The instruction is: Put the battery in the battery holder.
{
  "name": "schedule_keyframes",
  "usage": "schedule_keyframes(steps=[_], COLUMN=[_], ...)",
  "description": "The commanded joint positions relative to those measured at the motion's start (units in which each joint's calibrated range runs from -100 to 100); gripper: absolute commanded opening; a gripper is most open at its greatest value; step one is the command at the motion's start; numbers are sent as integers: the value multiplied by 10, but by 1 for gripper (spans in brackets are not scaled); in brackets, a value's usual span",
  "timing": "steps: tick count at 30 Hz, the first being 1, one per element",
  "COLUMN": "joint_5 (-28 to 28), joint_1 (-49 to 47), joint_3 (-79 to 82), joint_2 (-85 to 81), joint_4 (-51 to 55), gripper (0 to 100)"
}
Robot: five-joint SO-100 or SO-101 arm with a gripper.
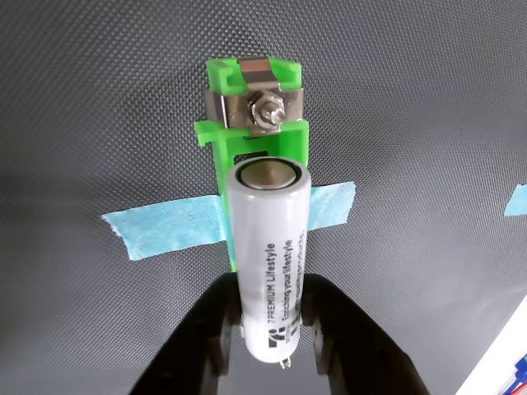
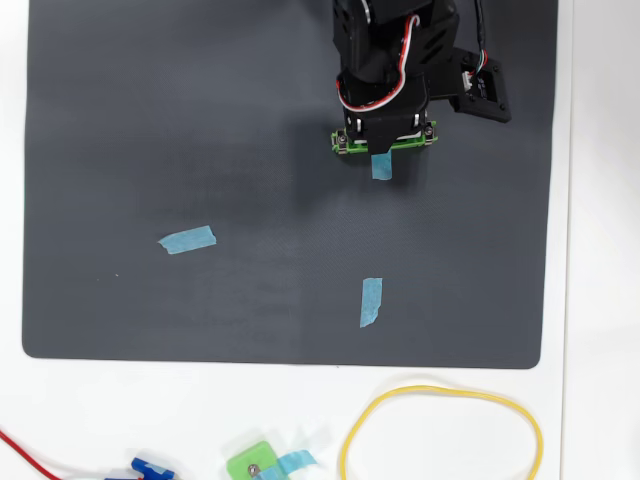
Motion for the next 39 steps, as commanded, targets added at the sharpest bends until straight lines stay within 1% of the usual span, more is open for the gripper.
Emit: schedule_keyframes(steps=[1, 12, 13, 15, 17, 18, 22, 23, 24, 25, 26, 39], joint_5=[-2, 3, 3, 3, -1, -1, -2, 1, -2, -2, -2, 2], joint_1=[4, 2, 2, 2, 2, 2, 3, 2, 1, 1, 1, 0], joint_3=[-24, -23, -23, -22, -16, -16, -15, -15, -21, -21, -22, -26], joint_2=[-4, -8, -9, -9, -9, -9, -9, -10, -11, -11, -11, -8], joint_4=[-6, -5, -4, -3, -2, -1, 0, 11, 30, 35, 36, 31], gripper=[0, 0, 2, 10, 21, 24, 23, 19, 13, 4, 0, 0])
